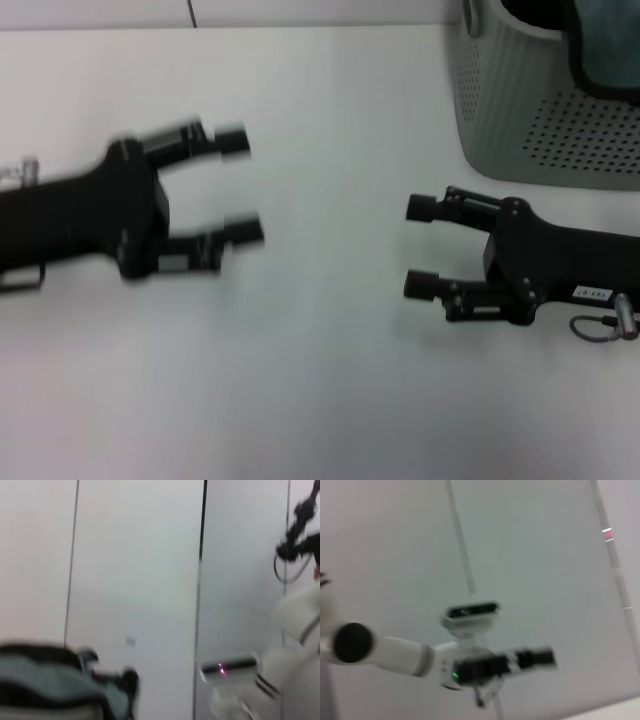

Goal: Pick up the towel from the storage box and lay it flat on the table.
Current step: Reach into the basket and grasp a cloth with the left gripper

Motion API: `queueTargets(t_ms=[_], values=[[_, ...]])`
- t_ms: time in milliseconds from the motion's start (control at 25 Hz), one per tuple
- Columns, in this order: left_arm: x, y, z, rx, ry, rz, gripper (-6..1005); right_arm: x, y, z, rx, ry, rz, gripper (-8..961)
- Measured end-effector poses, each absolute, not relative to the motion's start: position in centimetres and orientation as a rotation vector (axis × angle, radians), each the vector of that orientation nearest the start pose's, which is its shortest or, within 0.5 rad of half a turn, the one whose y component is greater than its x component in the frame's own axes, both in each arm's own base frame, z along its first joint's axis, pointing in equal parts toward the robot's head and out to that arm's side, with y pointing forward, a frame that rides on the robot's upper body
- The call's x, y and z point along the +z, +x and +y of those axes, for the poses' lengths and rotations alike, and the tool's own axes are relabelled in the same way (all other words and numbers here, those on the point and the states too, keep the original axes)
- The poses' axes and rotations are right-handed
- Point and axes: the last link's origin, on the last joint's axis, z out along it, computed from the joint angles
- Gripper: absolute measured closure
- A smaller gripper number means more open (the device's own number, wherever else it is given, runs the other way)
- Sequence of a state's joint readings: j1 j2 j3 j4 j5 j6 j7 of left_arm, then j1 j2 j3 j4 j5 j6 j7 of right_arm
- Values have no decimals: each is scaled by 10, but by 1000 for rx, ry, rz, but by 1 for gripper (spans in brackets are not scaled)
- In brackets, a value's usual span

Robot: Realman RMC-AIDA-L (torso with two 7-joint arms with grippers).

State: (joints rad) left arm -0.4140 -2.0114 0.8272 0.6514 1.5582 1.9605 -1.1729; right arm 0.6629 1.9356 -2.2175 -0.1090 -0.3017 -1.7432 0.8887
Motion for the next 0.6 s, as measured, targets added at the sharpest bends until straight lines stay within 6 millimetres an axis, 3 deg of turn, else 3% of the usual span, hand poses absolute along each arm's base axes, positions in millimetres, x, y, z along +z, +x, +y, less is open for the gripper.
queueTargets(t_ms=[120,280,440,600], values=[[65,-211,293,-1351,-2623,-50,143,-32,227,297,1270,-2747,355,92],[76,-158,326,-1276,-2631,-7,143,-39,234,294,1235,-2722,408,93],[58,-111,363,-1104,-2710,-102,144,-46,235,281,1278,-2718,441,94],[36,-84,381,-949,-2775,-135,144,-52,242,271,1280,-2699,492,94]])
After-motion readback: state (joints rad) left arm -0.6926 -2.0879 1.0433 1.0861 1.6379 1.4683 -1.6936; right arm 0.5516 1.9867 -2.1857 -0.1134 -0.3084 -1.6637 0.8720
